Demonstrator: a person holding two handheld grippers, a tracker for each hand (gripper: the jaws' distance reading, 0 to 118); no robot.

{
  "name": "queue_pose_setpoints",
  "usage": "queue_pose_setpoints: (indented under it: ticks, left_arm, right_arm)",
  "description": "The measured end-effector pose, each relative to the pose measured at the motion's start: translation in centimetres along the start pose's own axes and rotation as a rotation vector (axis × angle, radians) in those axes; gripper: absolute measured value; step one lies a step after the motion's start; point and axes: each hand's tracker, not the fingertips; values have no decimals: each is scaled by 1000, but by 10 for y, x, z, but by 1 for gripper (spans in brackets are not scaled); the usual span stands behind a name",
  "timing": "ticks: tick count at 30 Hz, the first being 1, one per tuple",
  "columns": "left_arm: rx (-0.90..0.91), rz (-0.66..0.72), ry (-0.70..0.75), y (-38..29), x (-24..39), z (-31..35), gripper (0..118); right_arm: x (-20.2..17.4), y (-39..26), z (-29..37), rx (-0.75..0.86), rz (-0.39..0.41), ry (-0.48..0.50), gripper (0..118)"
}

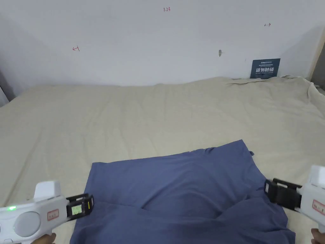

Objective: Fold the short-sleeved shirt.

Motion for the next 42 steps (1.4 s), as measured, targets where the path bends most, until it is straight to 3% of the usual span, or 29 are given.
queue_pose_setpoints:
  ticks: [5, 9, 11, 13, 14, 18, 20, 22, 32, 42]
  left_arm:
    - [189, -157, 40, 32, 35, 27, 108]
    - [367, -191, 53, 41, 60, 40, 90]
    - [451, -210, 43, 40, 72, 45, 87]
    - [520, -231, 45, 37, 82, 45, 80]
    - [551, -236, 52, 35, 87, 46, 73]
    - [656, -243, 78, 27, 103, 47, 17]
    - [649, -223, 57, 26, 104, 47, 0]
    - [634, -200, 6, 26, 103, 47, 0]
    - [513, -188, 12, 30, 88, 13, 0]
    - [185, -41, -37, 75, 36, -87, 3]
  right_arm:
    - [-27, 24, 21, 207, 80, -3, 95]
    - [-45, 26, 29, 346, 139, -58, 95]
    - [-55, 25, 32, 396, 162, -73, 94]
    - [-61, 22, 32, 420, 182, -85, 88]
    - [-62, 21, 31, 429, 180, -89, 78]
    - [-63, 18, 26, 457, 171, -73, 1]
    - [-60, 18, 24, 459, 162, -59, 1]
    - [-63, 18, 22, 439, 175, -53, 0]
    - [-63, 22, 9, 424, 193, -44, 0]
    - [-62, 40, -31, 389, 204, -54, 0]
